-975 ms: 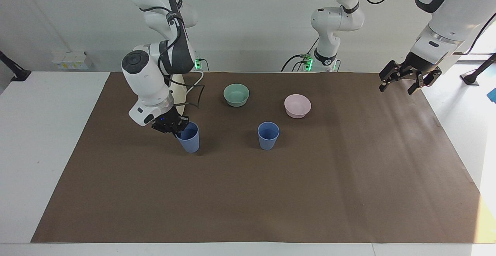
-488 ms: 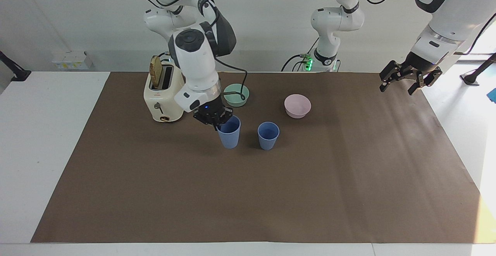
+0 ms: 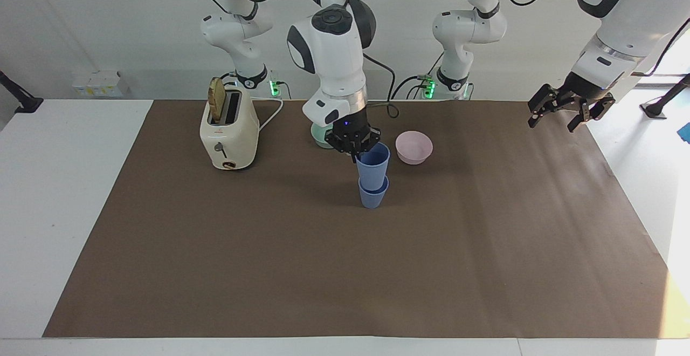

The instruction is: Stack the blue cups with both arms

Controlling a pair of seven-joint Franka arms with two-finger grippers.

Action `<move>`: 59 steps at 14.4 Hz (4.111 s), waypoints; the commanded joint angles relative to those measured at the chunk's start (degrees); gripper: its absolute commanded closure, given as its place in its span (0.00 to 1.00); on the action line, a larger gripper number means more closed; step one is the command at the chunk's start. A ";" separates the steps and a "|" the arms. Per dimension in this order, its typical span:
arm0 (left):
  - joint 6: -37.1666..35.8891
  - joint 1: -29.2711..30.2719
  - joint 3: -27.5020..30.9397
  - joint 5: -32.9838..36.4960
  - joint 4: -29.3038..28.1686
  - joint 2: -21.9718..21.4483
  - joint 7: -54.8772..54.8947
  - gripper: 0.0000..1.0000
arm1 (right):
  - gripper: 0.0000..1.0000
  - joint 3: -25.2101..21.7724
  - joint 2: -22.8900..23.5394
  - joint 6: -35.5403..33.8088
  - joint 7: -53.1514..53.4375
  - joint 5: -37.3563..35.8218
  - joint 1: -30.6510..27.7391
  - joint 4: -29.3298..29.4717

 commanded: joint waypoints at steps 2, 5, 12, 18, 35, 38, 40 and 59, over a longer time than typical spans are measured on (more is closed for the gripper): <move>-1.04 0.61 -0.39 0.79 1.53 0.66 0.49 0.00 | 1.00 -0.18 3.60 -1.17 2.16 -1.11 1.49 1.82; -0.96 0.61 -0.39 0.70 1.53 0.48 0.58 0.00 | 1.00 -0.18 3.42 -1.43 2.33 -1.02 1.67 1.65; -0.69 0.52 -0.47 0.70 1.53 0.57 0.58 0.00 | 1.00 -0.26 3.25 -2.75 2.51 -1.20 1.49 0.77; -0.61 0.44 -0.47 0.62 1.53 0.48 0.58 0.00 | 1.00 -0.18 3.16 -1.96 2.33 -1.20 0.88 -0.72; -0.61 0.52 -0.47 0.61 1.53 0.48 0.58 0.00 | 0.00 -0.70 3.69 2.00 2.33 -0.58 0.53 -3.81; -0.61 0.44 -0.47 0.61 1.53 0.48 0.58 0.00 | 0.00 -0.79 0.01 -2.65 1.28 -0.85 -2.97 -2.66; -0.78 0.44 -0.47 0.61 1.53 0.48 0.58 0.00 | 0.00 -0.97 -2.89 -5.81 -0.12 -1.20 -4.13 -2.57; -1.48 0.17 -0.65 4.22 1.35 -1.10 0.93 0.00 | 0.00 -2.02 -21.97 -20.79 -35.37 -1.90 -28.21 -9.40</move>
